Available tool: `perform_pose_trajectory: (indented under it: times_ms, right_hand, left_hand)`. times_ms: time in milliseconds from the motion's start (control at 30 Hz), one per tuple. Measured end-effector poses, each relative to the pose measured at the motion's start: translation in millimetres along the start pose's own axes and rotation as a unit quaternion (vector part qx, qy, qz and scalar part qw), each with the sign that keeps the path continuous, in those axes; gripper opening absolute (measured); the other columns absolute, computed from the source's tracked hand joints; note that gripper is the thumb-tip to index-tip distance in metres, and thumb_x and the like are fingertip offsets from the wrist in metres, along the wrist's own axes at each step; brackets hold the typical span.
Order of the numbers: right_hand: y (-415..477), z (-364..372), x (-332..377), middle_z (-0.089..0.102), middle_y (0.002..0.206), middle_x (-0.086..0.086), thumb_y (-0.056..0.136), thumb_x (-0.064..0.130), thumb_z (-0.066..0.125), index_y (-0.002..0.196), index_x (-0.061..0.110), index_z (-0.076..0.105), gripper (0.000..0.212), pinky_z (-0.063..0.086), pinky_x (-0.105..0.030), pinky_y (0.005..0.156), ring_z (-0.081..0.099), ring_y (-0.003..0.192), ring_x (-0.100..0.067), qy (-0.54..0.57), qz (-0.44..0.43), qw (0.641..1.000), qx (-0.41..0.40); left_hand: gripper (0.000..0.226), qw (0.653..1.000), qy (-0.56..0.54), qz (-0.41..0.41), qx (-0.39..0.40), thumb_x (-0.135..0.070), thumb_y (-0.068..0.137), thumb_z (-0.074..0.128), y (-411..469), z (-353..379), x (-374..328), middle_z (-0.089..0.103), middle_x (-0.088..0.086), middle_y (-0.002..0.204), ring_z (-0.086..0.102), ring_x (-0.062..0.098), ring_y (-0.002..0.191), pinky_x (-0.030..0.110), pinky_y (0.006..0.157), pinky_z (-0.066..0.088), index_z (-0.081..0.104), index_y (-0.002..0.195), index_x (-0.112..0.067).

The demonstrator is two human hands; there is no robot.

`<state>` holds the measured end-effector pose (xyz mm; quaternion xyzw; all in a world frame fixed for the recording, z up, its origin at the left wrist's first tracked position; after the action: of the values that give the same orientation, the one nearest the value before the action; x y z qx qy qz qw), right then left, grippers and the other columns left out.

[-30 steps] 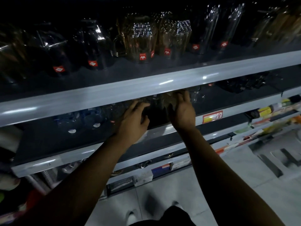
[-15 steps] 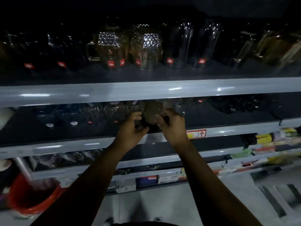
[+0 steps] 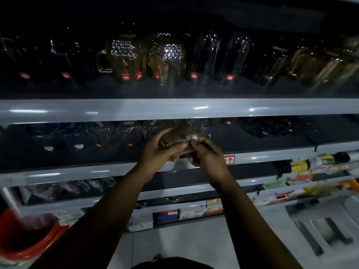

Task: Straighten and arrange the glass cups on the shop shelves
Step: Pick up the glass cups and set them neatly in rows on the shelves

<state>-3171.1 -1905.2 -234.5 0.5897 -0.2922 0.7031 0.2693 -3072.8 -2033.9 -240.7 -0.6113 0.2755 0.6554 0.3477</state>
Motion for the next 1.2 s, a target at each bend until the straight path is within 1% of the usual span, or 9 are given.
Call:
perform_pose_trajectory:
  times_ms: [67, 133, 267, 367, 500, 667, 767, 900, 1200]
  right_hand:
    - [-2, -10, 8, 0.068, 0.097, -0.009, 0.093, 0.02, 0.067, 0.113, 0.014, 0.065, 0.021, 0.049, -0.032, 0.063, 0.063, 0.078, -0.02, -0.063, -0.068, 0.995, -0.038]
    - [-9, -15, 18, 0.059, 0.126, -0.005, 0.083, 0.026, 0.075, 0.13, 0.025, 0.057, 0.05, 0.056, -0.033, 0.085, 0.063, 0.107, -0.014, -0.208, -0.156, 0.964, -0.062]
    - [-30, 26, 38, 0.04, 0.15, -0.006, 0.079, 0.036, 0.077, 0.15, 0.017, 0.041, 0.081, 0.039, -0.036, 0.108, 0.041, 0.137, -0.026, -0.533, -0.315, 0.784, -0.053]
    - [-27, 49, 34, 0.043, 0.151, -0.007, 0.076, 0.047, 0.078, 0.149, 0.013, 0.041, 0.089, 0.039, -0.04, 0.105, 0.041, 0.137, -0.03, -0.587, -0.312, 0.745, -0.062]
    - [-21, 44, 36, 0.058, 0.13, -0.007, 0.074, 0.053, 0.078, 0.135, 0.011, 0.054, 0.078, 0.046, -0.043, 0.096, 0.053, 0.119, -0.028, -0.548, -0.311, 0.768, -0.114]
    - [-5, 18, 21, 0.062, 0.128, -0.002, 0.073, 0.067, 0.071, 0.132, 0.018, 0.057, 0.078, 0.043, -0.039, 0.098, 0.053, 0.116, -0.023, -0.456, -0.23, 0.844, -0.164]
    - [8, 20, 13, 0.063, 0.131, -0.001, 0.071, 0.061, 0.076, 0.13, 0.02, 0.058, 0.074, 0.041, -0.04, 0.109, 0.054, 0.123, -0.022, -0.418, -0.2, 0.873, -0.149]
    - [28, 24, -3, 0.068, 0.124, 0.0, 0.067, 0.056, 0.075, 0.124, 0.02, 0.064, 0.069, 0.048, -0.043, 0.105, 0.059, 0.118, -0.022, -0.38, -0.146, 0.901, -0.151]
    - [57, 28, -35, 0.062, 0.135, -0.001, 0.069, 0.063, 0.068, 0.137, 0.021, 0.054, 0.081, 0.047, -0.041, 0.109, 0.056, 0.127, -0.019, -0.358, -0.082, 0.916, -0.16]
  left_hand:
    - [0.052, 0.998, -0.025, -0.058, -0.014, -0.028, 0.08, 0.085, 1, -6, 4, 0.073, 0.013, 0.112, 0.07, 0.029, 0.076, 0.04, 0.071, 0.061, 0.062, 0.126, -0.022]
    - [0.047, 0.995, -0.019, -0.097, -0.015, -0.035, 0.079, 0.084, 1, -10, 2, 0.075, 0.014, 0.108, 0.067, 0.028, 0.068, 0.035, 0.065, 0.058, 0.063, 0.119, -0.022]
    - [0.037, 0.995, 0.047, -0.087, 0.008, -0.034, 0.077, 0.086, 3, -8, -15, 0.078, 0.002, 0.092, 0.066, 0.019, 0.062, 0.03, 0.059, 0.055, 0.067, 0.108, -0.028]
    - [0.03, 0.992, 0.111, -0.062, 0.024, -0.025, 0.081, 0.083, 3, -2, -24, 0.073, -0.005, 0.072, 0.063, 0.02, 0.059, 0.033, 0.057, 0.05, 0.065, 0.102, -0.033]
    - [0.042, 0.991, 0.13, -0.038, 0.006, -0.026, 0.081, 0.082, 0, -5, -31, 0.071, 0.0, 0.093, 0.061, 0.008, 0.056, 0.021, 0.046, 0.046, 0.064, 0.119, -0.029]
    - [0.038, 0.998, 0.039, -0.045, -0.009, -0.038, 0.091, 0.071, 0, -12, -25, 0.072, 0.004, 0.111, 0.068, 0.015, 0.071, 0.03, 0.068, 0.059, 0.064, 0.128, -0.03]
    - [0.027, 0.982, 0.162, 0.042, -0.082, -0.027, 0.096, 0.066, 4, -35, -28, 0.071, 0.003, 0.113, 0.069, 0.015, 0.092, 0.033, 0.085, 0.059, 0.066, 0.124, -0.025]
    - [0.038, 0.895, 0.39, 0.175, -0.125, -0.019, 0.092, 0.064, 2, -47, -38, 0.054, 0.007, 0.135, 0.059, 0.023, 0.117, 0.039, 0.104, 0.049, 0.061, 0.13, -0.018]
    - [0.074, 0.848, 0.501, 0.154, -0.074, -0.02, 0.089, 0.068, 20, -45, -12, 0.022, 0.007, 0.159, 0.031, 0.033, 0.146, 0.048, 0.118, 0.035, 0.033, 0.153, -0.009]
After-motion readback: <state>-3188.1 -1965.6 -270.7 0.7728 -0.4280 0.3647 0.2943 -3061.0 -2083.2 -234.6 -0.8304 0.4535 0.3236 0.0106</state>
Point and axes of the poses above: each hand's wrist, its own y-axis towards the middle knuckle, its own z-axis out of the palm, x = y × z, the point moved 10 cm from there along y, towards the middle knuckle
